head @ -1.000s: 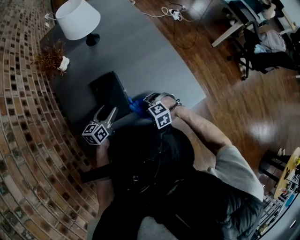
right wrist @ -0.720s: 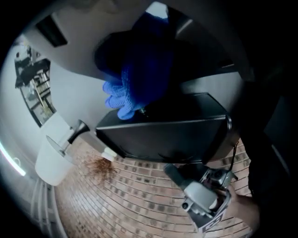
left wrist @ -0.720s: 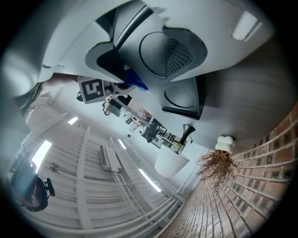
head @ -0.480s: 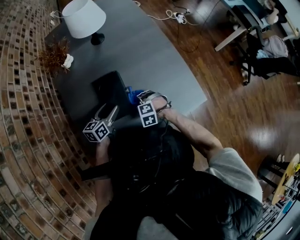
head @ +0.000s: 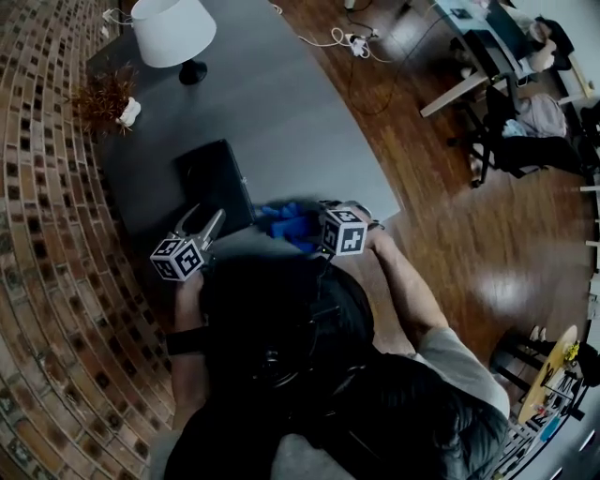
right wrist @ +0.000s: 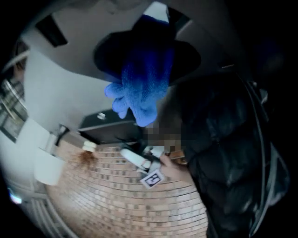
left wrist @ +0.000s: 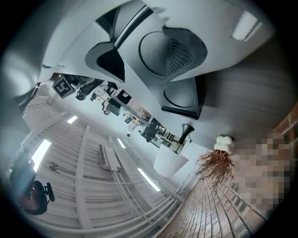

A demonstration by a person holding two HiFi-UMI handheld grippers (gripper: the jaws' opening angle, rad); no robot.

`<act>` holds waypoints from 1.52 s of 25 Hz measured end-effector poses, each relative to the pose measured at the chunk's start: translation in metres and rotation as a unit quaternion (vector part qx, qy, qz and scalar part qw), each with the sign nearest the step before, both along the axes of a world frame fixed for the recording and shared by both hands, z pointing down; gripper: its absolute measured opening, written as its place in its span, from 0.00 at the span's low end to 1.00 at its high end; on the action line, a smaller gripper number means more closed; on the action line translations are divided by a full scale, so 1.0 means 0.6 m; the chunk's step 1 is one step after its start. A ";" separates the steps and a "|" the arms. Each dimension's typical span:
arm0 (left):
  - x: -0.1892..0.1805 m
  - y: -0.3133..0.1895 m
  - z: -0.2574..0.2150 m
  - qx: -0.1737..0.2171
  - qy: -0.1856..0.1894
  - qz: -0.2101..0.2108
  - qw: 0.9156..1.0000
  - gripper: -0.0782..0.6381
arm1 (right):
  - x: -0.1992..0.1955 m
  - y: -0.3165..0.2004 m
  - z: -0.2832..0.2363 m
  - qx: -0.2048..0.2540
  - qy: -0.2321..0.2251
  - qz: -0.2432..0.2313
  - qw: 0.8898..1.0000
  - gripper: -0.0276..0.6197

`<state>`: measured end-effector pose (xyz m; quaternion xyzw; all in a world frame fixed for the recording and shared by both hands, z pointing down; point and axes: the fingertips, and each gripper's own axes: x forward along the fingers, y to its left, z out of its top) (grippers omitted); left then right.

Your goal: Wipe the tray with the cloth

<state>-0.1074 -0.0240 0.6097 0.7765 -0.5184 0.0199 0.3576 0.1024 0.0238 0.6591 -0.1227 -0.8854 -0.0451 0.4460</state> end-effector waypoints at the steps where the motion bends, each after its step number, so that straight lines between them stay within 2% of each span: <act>1: 0.000 -0.001 0.000 0.001 0.000 0.000 1.000 0.49 | 0.040 -0.045 0.001 0.010 0.013 0.060 0.998 0.32; 3: 0.000 -0.002 0.001 0.003 0.001 -0.001 1.000 0.49 | 0.121 -0.132 -0.003 0.039 0.044 0.164 0.985 0.32; 5: 0.001 -0.001 0.002 0.005 0.003 -0.005 1.000 0.49 | 0.183 -0.183 -0.001 0.066 0.082 0.214 0.971 0.33; 7: 0.000 0.000 0.003 0.005 0.006 -0.008 1.000 0.49 | 0.228 -0.191 0.033 0.079 0.141 0.219 0.962 0.34; 9: -0.001 0.000 0.002 0.006 0.008 -0.009 1.000 0.49 | 0.260 -0.177 0.082 0.083 0.202 0.203 0.955 0.37; 10: -0.001 0.001 0.000 0.007 0.009 -0.009 1.000 0.49 | 0.271 -0.169 0.095 0.080 0.216 0.201 0.952 0.41; 11: -0.001 0.001 -0.001 0.008 0.011 -0.009 1.000 0.49 | 0.279 -0.165 0.095 0.074 0.221 0.206 0.950 0.41; 13: 0.000 -0.001 -0.003 0.010 0.012 -0.010 1.000 0.49 | 0.293 -0.174 0.065 0.069 0.218 0.222 0.948 0.51; 14: 0.000 -0.002 -0.003 0.011 0.012 -0.012 1.000 0.49 | 0.300 -0.184 0.041 0.077 0.219 0.225 0.946 0.52; 16: -0.003 -0.002 -0.003 0.013 0.013 -0.015 1.000 0.49 | 0.314 -0.212 -0.013 0.111 0.228 0.224 0.941 0.59; 18: -0.007 -0.002 -0.002 0.014 0.016 -0.020 1.000 0.49 | 0.308 -0.246 -0.070 0.158 0.227 0.222 0.935 0.59; 20: -0.011 -0.002 -0.002 0.014 0.021 -0.027 0.999 0.49 | 0.266 -0.278 -0.114 0.197 0.203 0.231 0.931 0.59; 21: -0.012 -0.002 -0.002 0.014 0.023 -0.030 0.999 0.49 | 0.229 -0.287 -0.127 0.207 0.180 0.231 0.934 0.58; 22: -0.011 -0.002 -0.002 0.013 0.026 -0.032 0.999 0.50 | 0.180 -0.287 -0.133 0.206 0.150 0.222 0.941 0.51; 24: -0.005 -0.001 -0.004 0.013 0.038 -0.036 0.999 0.49 | 0.062 -0.259 -0.119 0.176 0.088 0.178 0.964 0.51; 26: 0.007 0.000 -0.004 0.014 0.048 -0.036 0.998 0.49 | -0.040 -0.220 -0.080 0.154 0.061 0.111 0.980 0.48; 27: 0.012 0.000 -0.004 0.015 0.049 -0.036 0.998 0.49 | -0.078 -0.206 -0.056 0.154 0.061 0.075 0.983 0.41; 29: 0.013 0.000 -0.005 0.015 0.056 -0.040 0.998 0.49 | -0.135 -0.193 -0.011 0.169 0.076 0.015 0.983 0.38; 31: 0.012 0.001 -0.008 0.015 0.066 -0.044 0.997 0.49 | -0.173 -0.199 0.017 0.196 0.093 -0.025 0.976 0.38; 32: 0.013 0.001 -0.008 0.015 0.065 -0.043 0.997 0.49 | -0.189 -0.204 0.025 0.210 0.100 -0.041 0.972 0.32; 33: 0.017 0.001 -0.008 0.015 0.062 -0.039 0.997 0.49 | -0.203 -0.207 0.033 0.220 0.107 -0.055 0.968 0.32; 38: 0.037 0.003 -0.002 0.011 0.039 -0.009 0.999 0.49 | -0.239 -0.195 0.067 0.215 0.138 -0.115 0.960 0.29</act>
